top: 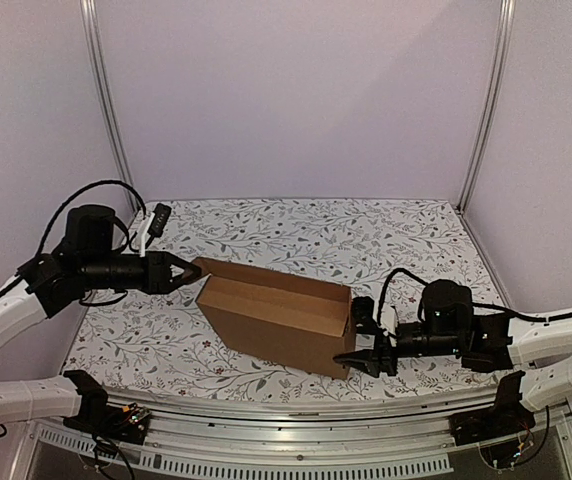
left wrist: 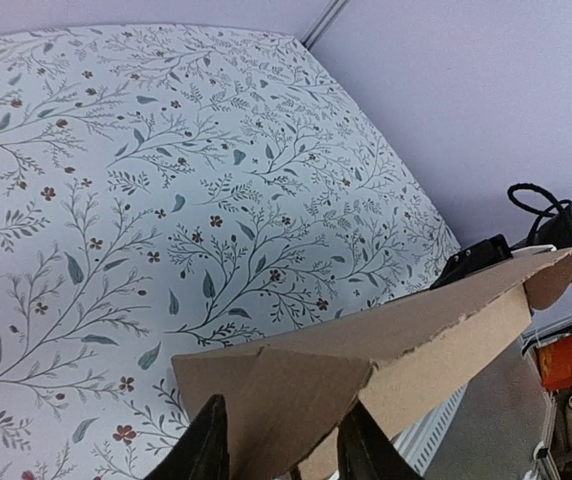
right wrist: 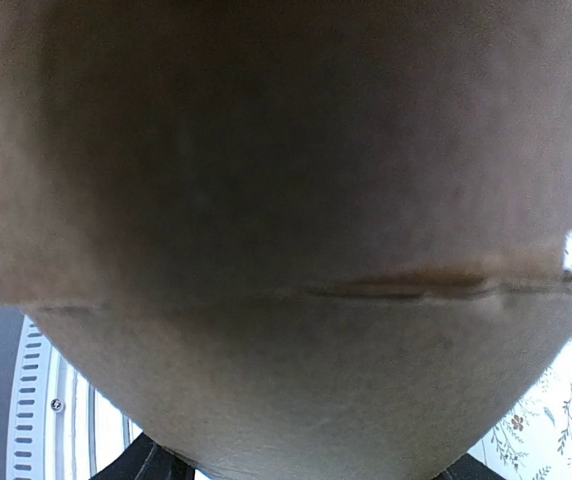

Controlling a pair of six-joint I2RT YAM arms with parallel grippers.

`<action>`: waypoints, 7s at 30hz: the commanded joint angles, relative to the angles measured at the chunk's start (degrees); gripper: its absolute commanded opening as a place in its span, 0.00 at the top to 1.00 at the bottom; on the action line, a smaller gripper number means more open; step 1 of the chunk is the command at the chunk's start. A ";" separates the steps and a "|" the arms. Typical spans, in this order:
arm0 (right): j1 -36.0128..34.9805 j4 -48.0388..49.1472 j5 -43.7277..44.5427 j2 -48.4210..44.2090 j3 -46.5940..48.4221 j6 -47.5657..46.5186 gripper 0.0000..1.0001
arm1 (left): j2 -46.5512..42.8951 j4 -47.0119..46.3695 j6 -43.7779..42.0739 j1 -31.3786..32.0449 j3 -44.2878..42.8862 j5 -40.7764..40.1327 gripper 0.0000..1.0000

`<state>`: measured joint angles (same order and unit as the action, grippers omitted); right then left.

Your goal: Fold the paper box

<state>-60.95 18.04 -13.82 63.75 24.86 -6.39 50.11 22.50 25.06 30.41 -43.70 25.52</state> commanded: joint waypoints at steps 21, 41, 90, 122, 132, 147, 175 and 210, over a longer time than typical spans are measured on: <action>0.45 2.64 1.56 2.85 0.33 -0.79 0.77 | 2.78 -1.58 3.19 6.52 -0.33 -1.66 0.81; 0.40 2.57 2.14 1.31 -1.13 -0.57 0.77 | 4.74 6.62 -1.72 6.94 -3.94 -8.44 0.79; 0.35 5.09 4.18 2.43 -2.19 1.18 0.76 | 4.47 6.24 -0.47 9.69 0.65 -10.47 1.00; 0.37 -6.69 8.46 -9.13 -0.92 6.04 0.01 | 6.86 8.11 5.28 15.35 -0.69 -20.88 1.00; 0.45 -26.66 12.52 -18.97 6.03 15.59 0.01 | 9.50 7.75 7.01 16.42 -1.87 -22.09 1.00; 0.34 -35.03 10.43 -17.21 14.34 16.15 0.94 | 10.21 8.13 6.86 17.22 -2.81 -23.36 1.00; 0.32 -30.97 3.43 -7.42 19.60 16.83 1.00 | 10.10 8.92 6.87 18.19 -2.91 -24.63 1.00; 0.38 -29.55 5.61 -4.06 20.31 18.13 1.00 | 15.32 7.96 7.02 21.91 -5.44 -27.31 0.94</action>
<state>-60.73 -13.65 -9.54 58.94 44.73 10.81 62.98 27.77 31.59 49.15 -49.43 -7.20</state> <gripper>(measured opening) 0.005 0.061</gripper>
